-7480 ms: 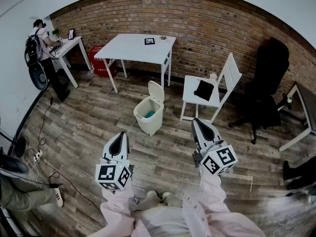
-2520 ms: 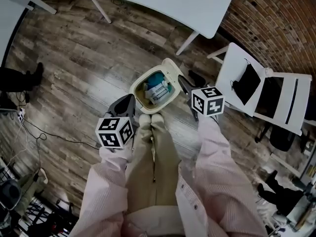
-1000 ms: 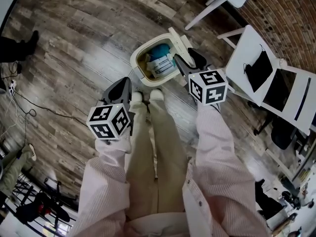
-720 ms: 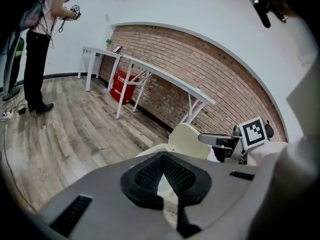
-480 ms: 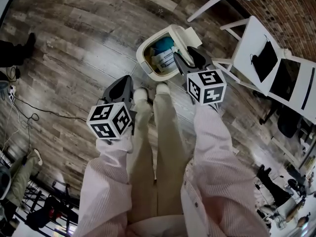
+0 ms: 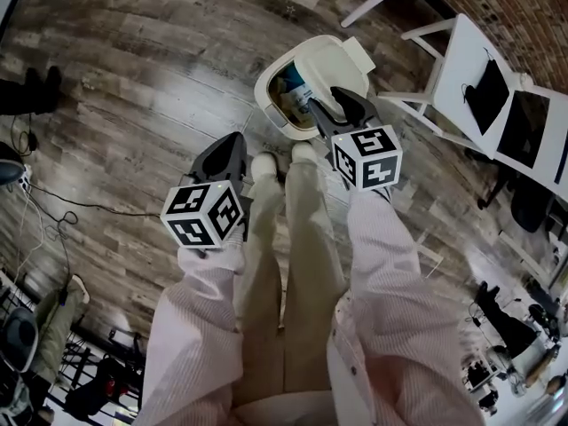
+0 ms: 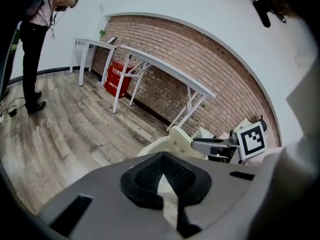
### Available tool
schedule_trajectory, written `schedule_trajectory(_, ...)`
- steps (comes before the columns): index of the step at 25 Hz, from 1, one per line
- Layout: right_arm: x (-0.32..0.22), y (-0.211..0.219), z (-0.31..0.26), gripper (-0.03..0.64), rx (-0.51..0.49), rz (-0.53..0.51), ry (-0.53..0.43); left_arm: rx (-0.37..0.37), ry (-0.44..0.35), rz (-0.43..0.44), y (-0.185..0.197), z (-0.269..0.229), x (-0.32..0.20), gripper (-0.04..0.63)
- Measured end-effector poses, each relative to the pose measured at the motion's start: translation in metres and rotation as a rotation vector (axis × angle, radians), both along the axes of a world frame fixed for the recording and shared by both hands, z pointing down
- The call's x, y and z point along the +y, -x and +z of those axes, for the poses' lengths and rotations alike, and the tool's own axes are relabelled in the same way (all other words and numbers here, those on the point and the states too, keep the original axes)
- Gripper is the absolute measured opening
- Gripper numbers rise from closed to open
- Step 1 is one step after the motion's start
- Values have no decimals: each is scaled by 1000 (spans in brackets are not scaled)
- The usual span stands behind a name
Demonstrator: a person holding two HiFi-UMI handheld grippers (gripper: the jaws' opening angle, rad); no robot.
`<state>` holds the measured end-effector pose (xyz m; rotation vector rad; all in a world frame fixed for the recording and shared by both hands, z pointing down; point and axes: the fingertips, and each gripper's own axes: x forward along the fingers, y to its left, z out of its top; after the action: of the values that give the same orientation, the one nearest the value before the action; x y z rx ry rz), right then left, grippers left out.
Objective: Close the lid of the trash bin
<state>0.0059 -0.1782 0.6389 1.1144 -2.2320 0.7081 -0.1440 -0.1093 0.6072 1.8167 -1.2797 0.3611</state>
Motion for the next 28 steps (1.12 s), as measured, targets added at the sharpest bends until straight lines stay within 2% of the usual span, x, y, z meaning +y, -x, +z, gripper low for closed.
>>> schedule_trajectory(9, 17, 19, 23, 193, -49, 26, 48, 0, 34, 10, 16, 17, 15, -8)
schedule_trajectory(20, 21, 29, 46, 180, -229, 70, 95, 6, 74, -28, 19, 40, 27, -8)
schedule_trajectory(23, 24, 31, 57, 135, -222, 62, 102, 7, 76, -34, 19, 47, 27, -8)
schedule_trajectory(28, 24, 30, 78, 15, -169, 45, 98, 10, 70, -39, 18, 61, 25, -8)
